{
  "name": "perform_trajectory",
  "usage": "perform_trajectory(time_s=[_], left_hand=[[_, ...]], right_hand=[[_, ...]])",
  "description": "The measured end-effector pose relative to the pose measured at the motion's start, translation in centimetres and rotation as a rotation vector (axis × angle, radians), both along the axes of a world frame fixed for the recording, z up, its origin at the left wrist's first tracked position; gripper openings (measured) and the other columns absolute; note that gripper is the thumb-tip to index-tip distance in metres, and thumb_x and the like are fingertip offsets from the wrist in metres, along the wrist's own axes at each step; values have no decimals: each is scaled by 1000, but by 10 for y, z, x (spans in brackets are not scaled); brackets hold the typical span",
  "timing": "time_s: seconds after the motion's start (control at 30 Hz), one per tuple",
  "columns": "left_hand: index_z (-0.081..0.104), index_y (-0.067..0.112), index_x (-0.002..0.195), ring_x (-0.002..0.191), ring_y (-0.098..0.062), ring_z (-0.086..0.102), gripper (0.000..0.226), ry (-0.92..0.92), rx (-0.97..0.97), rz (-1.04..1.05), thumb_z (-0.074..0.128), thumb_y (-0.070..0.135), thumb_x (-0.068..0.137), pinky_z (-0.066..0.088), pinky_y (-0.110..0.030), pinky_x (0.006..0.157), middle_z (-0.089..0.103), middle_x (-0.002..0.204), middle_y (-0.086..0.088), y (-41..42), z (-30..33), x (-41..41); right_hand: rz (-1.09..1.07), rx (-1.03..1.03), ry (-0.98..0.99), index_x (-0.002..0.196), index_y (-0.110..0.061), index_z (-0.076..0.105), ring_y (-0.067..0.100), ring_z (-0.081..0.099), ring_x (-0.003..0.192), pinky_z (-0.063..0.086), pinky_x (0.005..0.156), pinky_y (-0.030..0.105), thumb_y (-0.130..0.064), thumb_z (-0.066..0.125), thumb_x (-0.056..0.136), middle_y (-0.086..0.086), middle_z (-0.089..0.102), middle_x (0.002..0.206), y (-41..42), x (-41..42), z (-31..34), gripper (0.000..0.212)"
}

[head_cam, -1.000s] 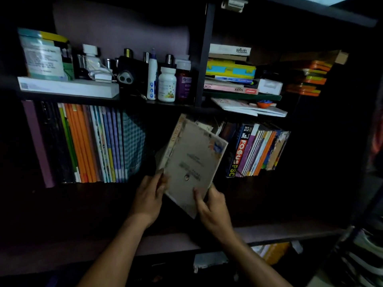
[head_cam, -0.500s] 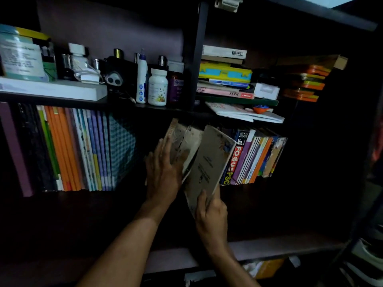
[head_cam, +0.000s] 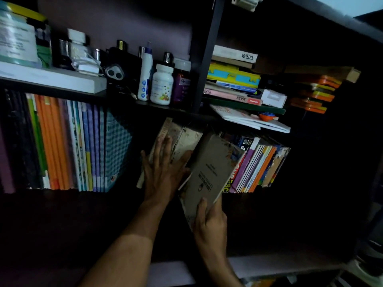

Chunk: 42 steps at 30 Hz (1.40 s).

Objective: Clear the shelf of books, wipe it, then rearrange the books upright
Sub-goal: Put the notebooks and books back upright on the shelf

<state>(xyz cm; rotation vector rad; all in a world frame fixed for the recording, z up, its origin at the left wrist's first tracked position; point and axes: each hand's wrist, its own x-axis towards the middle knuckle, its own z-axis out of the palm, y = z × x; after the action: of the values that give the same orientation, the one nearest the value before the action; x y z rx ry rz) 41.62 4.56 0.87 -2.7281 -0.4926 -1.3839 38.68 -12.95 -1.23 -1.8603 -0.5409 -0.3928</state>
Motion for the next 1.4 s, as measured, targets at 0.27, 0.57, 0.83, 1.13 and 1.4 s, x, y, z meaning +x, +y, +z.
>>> perform_trajectory(time_s=[0.27, 0.57, 0.83, 1.13, 1.4], left_hand=[[25, 26, 157, 152, -45, 9, 110, -263, -187, -24, 89, 42, 69, 29, -66, 114, 6, 165, -25, 11, 1, -5], [2, 23, 161, 126, -47, 50, 125, 61, -912, 113, 65, 81, 69, 43, -48, 97, 46, 145, -28, 8, 17, -20], [63, 21, 129, 110, -35, 63, 89, -39, -978, -135, 60, 82, 65, 49, -37, 85, 69, 121, -10, 10, 10, -17], [51, 25, 141, 119, -35, 58, 103, -8, -933, -40, 62, 89, 61, 50, -44, 93, 60, 132, -8, 8, -1, -4], [56, 26, 133, 111, -29, 65, 112, -284, -1178, -200, 69, 90, 42, 56, -49, 90, 67, 122, -3, 14, -4, -5]], right_hand=[[-28, -255, -28, 142, -16, 33, 42, 65, 103, 50, 78, 45, -32, 44, 106, 18, 68, 118, 32, 44, 25, 41], [-88, -385, -19, 118, -28, 32, 36, 68, 90, 52, 74, 43, -65, 46, 96, 7, 68, 96, 62, 78, 18, 45], [-146, 89, -39, 155, -13, 30, 23, 31, 144, 32, 118, 40, -38, 70, 91, 10, 33, 155, 49, 106, 11, 79], [-127, 45, -235, 145, -18, 42, 27, 34, 141, 39, 112, 52, -40, 65, 95, 8, 26, 155, 58, 127, 13, 59], [176, 205, -37, 148, -44, 22, 5, 35, 140, 34, 113, 33, -52, 70, 87, -15, 34, 153, 56, 116, 29, 77]])
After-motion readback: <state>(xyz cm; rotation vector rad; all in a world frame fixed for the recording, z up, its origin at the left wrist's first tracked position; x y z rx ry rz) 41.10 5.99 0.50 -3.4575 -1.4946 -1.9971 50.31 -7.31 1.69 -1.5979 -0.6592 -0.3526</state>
